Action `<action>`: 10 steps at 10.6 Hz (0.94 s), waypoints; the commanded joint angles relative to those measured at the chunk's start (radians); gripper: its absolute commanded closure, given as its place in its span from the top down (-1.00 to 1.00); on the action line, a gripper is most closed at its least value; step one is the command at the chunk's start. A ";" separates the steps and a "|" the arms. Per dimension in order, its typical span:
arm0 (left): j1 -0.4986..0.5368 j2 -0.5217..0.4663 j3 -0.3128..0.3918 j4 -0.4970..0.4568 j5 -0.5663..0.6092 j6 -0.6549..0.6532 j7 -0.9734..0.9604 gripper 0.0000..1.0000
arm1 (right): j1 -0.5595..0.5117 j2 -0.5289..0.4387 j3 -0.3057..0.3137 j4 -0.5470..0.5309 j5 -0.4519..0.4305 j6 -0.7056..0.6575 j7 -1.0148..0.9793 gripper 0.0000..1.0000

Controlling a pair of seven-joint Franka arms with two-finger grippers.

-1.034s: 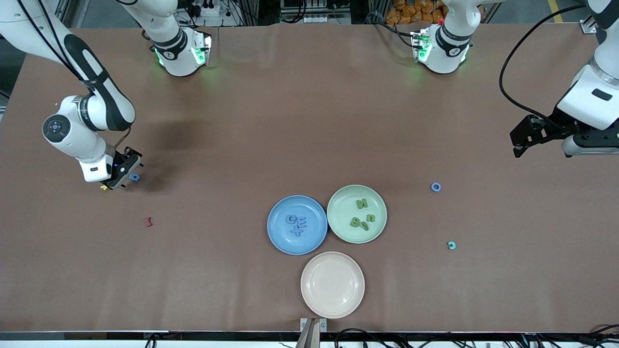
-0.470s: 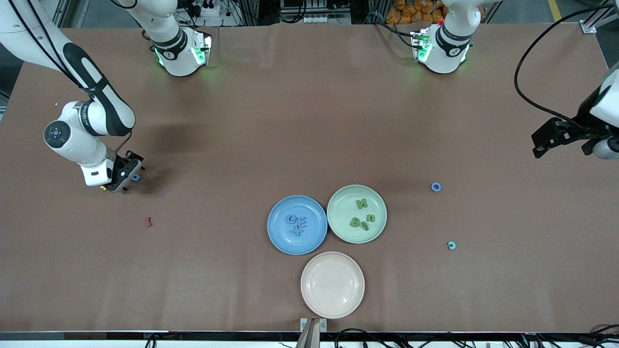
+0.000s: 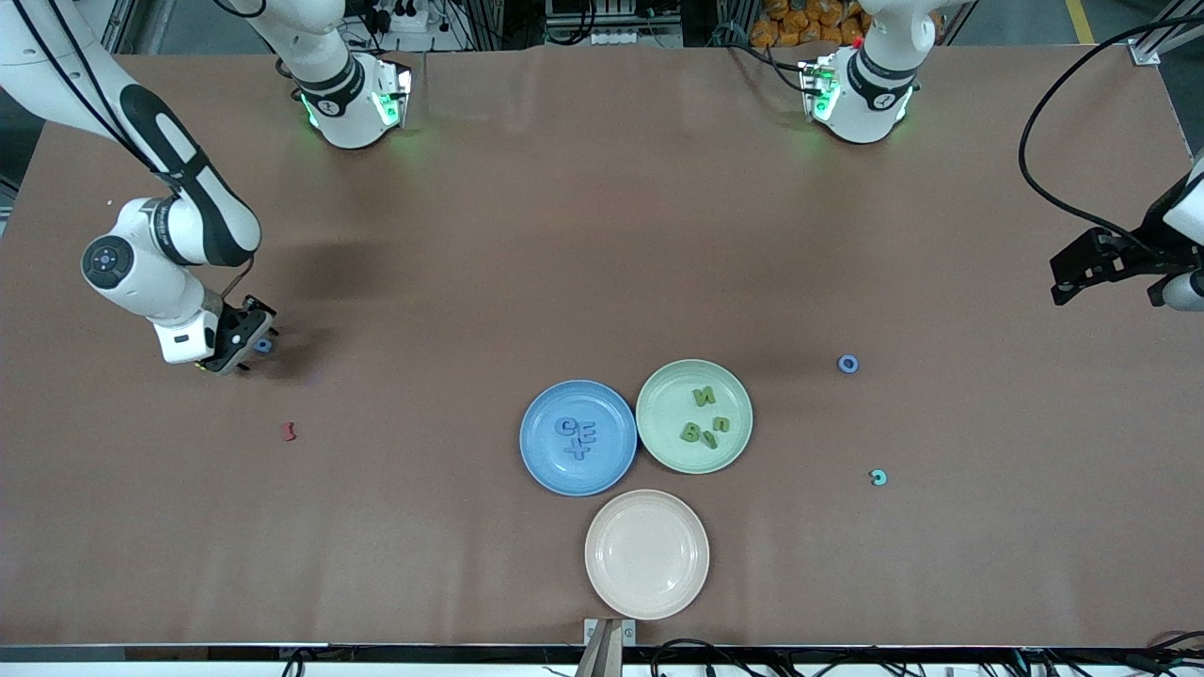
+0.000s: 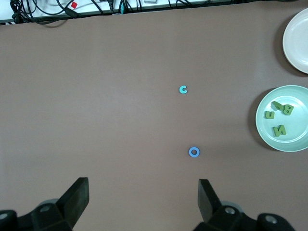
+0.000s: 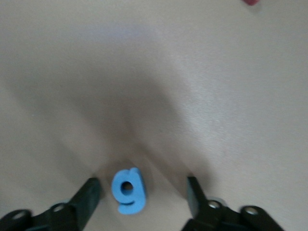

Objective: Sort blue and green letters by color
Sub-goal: 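Grasp blue g with the right gripper and carry it toward blue plate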

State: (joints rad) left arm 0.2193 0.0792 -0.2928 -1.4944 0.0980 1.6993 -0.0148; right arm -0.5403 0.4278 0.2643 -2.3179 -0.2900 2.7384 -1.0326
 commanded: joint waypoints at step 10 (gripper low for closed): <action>0.038 -0.028 -0.005 -0.017 -0.072 -0.035 0.024 1.00 | 0.098 0.063 0.096 0.272 0.101 -0.164 0.105 -1.00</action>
State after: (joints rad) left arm 0.2449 0.0781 -0.2930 -1.4945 0.0486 1.6992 0.0001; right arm -0.5174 0.4327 0.3519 -2.1842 -0.2128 2.6722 -1.0203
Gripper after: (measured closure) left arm 0.000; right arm 0.731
